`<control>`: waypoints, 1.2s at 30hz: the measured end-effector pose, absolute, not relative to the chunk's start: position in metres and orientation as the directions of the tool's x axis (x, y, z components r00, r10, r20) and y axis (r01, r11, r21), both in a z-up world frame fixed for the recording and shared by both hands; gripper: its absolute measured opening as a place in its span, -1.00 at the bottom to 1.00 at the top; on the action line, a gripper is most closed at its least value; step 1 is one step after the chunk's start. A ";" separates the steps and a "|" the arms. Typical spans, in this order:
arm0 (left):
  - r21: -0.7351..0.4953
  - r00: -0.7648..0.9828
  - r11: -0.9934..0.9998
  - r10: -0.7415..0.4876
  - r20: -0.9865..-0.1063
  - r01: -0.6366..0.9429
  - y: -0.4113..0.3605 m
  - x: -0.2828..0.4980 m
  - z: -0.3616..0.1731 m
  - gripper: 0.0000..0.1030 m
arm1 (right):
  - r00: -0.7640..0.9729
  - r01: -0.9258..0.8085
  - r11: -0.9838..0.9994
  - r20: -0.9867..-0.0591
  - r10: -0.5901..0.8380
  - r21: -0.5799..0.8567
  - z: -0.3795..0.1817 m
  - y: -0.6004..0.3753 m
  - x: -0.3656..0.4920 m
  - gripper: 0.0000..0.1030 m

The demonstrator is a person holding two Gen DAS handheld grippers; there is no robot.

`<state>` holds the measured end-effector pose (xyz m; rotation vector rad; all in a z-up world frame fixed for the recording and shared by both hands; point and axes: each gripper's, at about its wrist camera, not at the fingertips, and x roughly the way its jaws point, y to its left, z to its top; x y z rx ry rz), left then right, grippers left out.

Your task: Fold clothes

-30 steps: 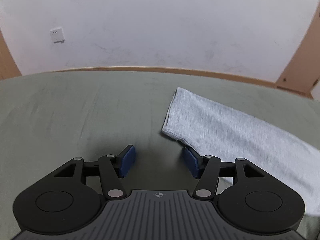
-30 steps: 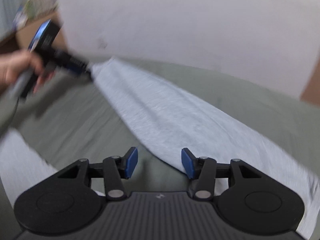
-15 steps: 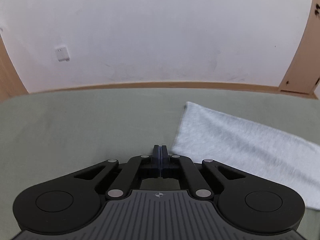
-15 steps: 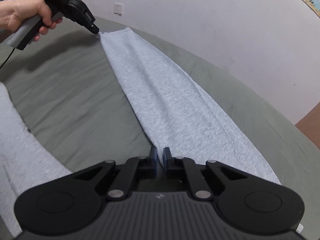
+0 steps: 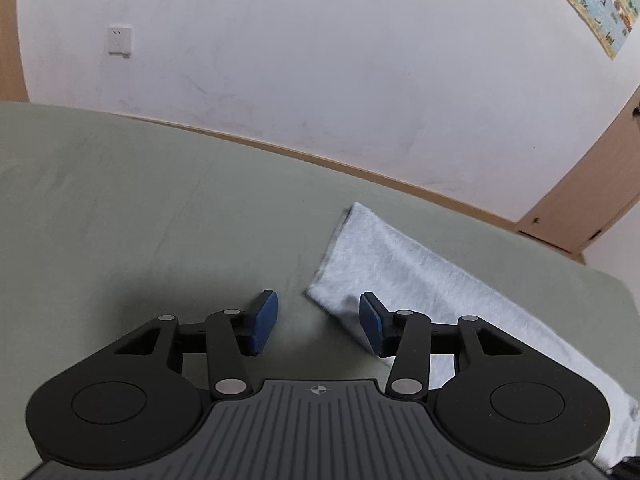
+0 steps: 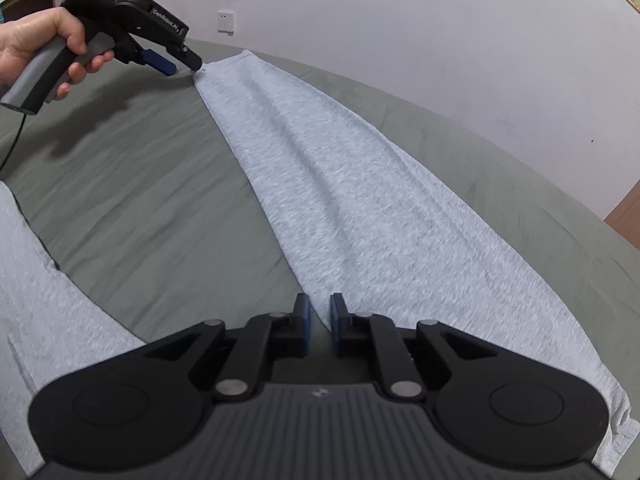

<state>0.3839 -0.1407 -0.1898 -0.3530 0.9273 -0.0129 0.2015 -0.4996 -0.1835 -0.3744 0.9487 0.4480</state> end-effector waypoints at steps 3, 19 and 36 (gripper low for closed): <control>-0.308 0.604 0.942 -0.168 -0.779 -0.135 -0.148 0.389 -0.190 -0.29 | 0.506 -0.513 0.853 -0.837 0.207 -0.099 -0.185 -0.500 0.203 -0.78; -0.181 0.599 0.980 -0.097 -0.795 -0.081 -0.158 0.384 -0.171 -0.81 | 0.507 -0.512 0.857 -0.827 0.244 -0.062 -0.176 -0.506 0.195 -0.85; -0.241 0.545 0.964 -0.261 -0.797 0.109 -0.194 0.309 -0.155 -0.18 | 0.601 -0.160 0.982 -0.779 0.178 0.101 -0.129 -0.628 0.137 0.06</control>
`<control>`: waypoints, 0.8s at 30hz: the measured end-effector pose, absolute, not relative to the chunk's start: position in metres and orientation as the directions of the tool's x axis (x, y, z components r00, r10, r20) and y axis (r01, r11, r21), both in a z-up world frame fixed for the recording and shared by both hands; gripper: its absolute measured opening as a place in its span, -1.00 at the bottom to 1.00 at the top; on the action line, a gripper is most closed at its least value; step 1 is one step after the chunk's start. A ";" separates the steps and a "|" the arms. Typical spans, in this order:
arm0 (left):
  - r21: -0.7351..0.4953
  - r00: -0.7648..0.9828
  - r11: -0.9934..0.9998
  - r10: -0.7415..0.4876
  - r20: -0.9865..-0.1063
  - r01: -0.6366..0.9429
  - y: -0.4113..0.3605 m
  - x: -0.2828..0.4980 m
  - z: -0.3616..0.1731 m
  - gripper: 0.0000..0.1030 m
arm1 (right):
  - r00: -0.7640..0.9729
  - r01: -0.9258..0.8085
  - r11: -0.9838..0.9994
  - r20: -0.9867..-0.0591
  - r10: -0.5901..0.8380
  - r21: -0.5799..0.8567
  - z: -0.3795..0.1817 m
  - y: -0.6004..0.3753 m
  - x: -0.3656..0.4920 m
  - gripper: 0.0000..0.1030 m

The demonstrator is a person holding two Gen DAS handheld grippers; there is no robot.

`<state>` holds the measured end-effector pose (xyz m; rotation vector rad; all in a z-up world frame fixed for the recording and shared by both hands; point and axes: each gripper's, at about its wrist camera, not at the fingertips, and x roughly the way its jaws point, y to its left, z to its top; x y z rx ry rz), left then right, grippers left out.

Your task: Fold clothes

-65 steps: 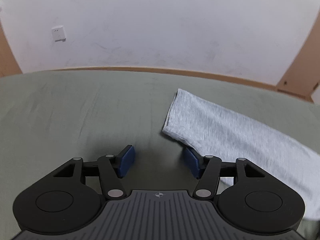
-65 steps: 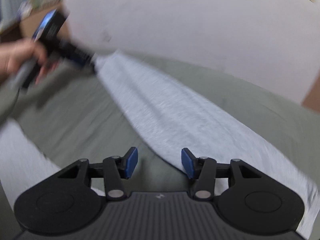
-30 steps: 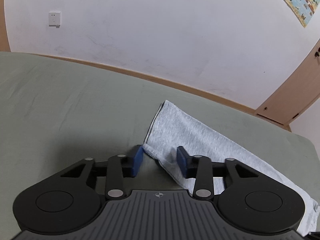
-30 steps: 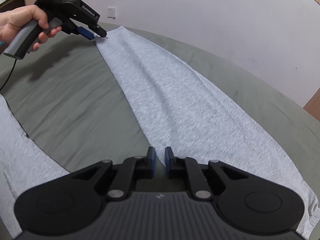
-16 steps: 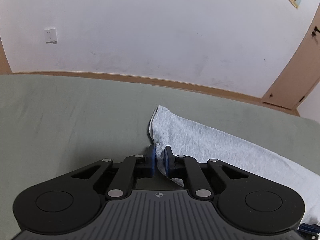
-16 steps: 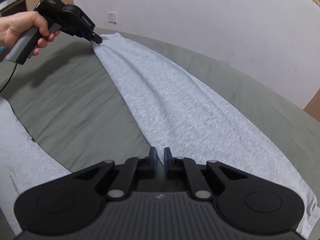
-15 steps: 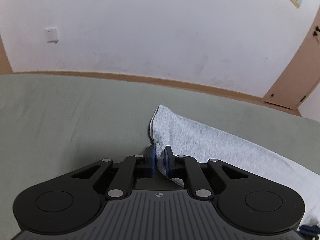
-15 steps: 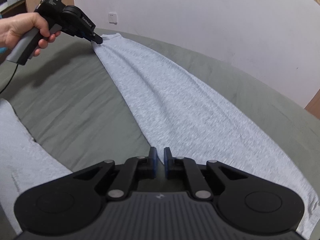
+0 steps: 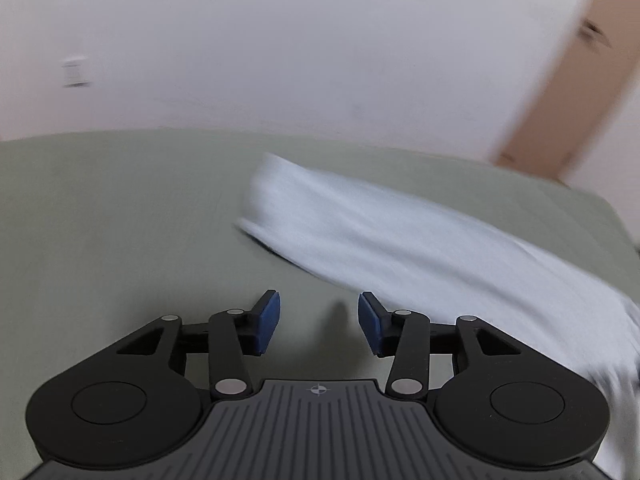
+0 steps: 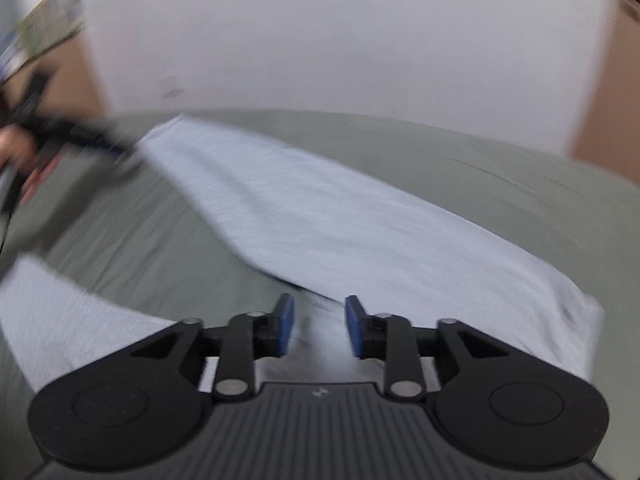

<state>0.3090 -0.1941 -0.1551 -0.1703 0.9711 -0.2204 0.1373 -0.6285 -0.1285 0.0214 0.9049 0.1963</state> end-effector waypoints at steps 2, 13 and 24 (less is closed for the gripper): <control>-0.292 0.508 0.940 -0.340 -0.791 0.175 -0.215 0.288 -0.155 -0.18 | 0.622 -0.007 0.986 -0.771 0.136 0.168 -0.126 -0.671 0.117 0.08; -0.204 0.405 0.886 -0.381 -0.831 0.417 -0.241 0.163 -0.151 -0.18 | 0.609 0.348 0.854 -0.786 0.108 0.387 -0.153 -0.787 0.005 0.08; -0.179 0.391 0.907 -0.334 -0.857 0.381 -0.240 0.120 -0.170 -0.17 | 0.694 0.432 0.626 -0.682 0.229 0.650 -0.194 -0.796 -0.011 -0.05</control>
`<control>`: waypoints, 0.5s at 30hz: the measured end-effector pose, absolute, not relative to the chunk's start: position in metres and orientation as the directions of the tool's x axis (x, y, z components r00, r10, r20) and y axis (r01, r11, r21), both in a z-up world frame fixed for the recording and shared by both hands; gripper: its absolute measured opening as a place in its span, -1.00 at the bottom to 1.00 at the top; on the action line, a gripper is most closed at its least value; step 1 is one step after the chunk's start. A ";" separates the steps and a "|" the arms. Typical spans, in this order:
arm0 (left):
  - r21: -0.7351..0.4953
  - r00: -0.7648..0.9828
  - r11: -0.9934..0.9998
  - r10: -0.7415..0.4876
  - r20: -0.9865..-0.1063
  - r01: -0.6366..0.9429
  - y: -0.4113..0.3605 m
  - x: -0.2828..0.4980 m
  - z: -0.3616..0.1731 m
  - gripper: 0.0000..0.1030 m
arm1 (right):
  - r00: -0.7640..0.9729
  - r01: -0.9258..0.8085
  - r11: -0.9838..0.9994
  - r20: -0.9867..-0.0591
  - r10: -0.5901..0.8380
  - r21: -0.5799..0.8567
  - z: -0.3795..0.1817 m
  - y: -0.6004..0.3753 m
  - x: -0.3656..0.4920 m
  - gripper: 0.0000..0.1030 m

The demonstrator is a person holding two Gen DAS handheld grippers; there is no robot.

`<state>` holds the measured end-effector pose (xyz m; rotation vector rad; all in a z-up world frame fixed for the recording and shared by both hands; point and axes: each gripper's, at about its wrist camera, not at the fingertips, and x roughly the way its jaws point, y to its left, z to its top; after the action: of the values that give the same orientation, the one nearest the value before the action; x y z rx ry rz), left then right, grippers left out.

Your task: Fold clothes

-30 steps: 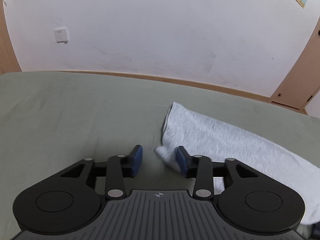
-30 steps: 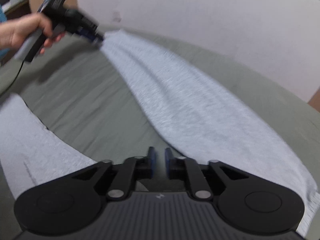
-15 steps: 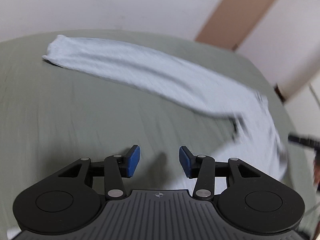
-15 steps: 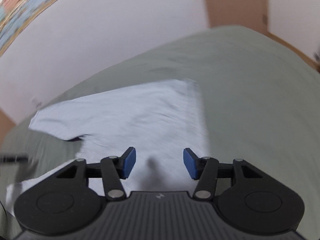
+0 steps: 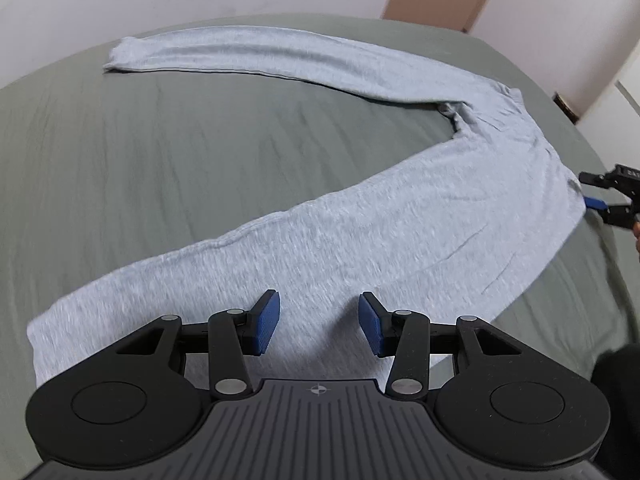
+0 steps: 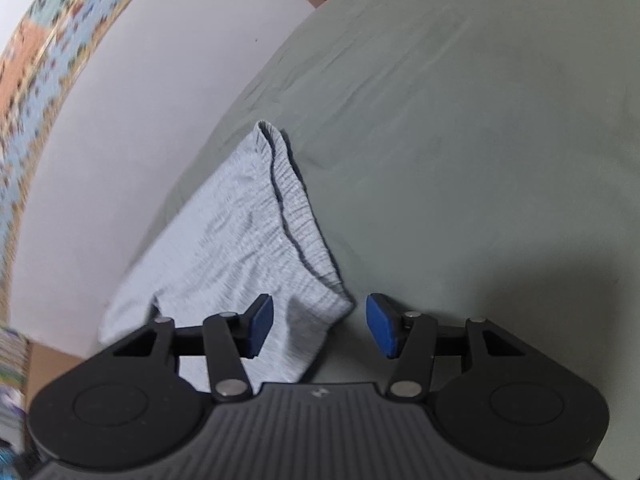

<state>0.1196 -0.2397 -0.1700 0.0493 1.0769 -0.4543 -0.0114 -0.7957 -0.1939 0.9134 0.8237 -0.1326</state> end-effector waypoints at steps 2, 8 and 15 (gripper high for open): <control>-0.172 0.394 0.911 -0.325 -0.860 0.374 -0.242 0.118 -0.169 -0.17 | 0.688 0.429 0.620 -0.682 0.247 0.657 -0.196 -0.789 -0.005 -0.29; -0.171 0.382 0.914 -0.317 -0.868 0.368 -0.247 0.112 -0.165 -0.17 | 0.676 0.470 0.635 -0.713 0.187 0.612 -0.189 -0.780 -0.002 -0.75; -0.190 0.342 0.900 -0.334 -0.878 0.391 -0.253 0.102 -0.173 -0.17 | 0.641 0.496 0.678 -0.756 0.135 0.542 -0.177 -0.782 -0.022 -0.74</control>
<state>0.1015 -0.2528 -0.1727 0.0574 1.1269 -0.4721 -0.0217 -0.7820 -0.1767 0.8211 0.8711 -0.2345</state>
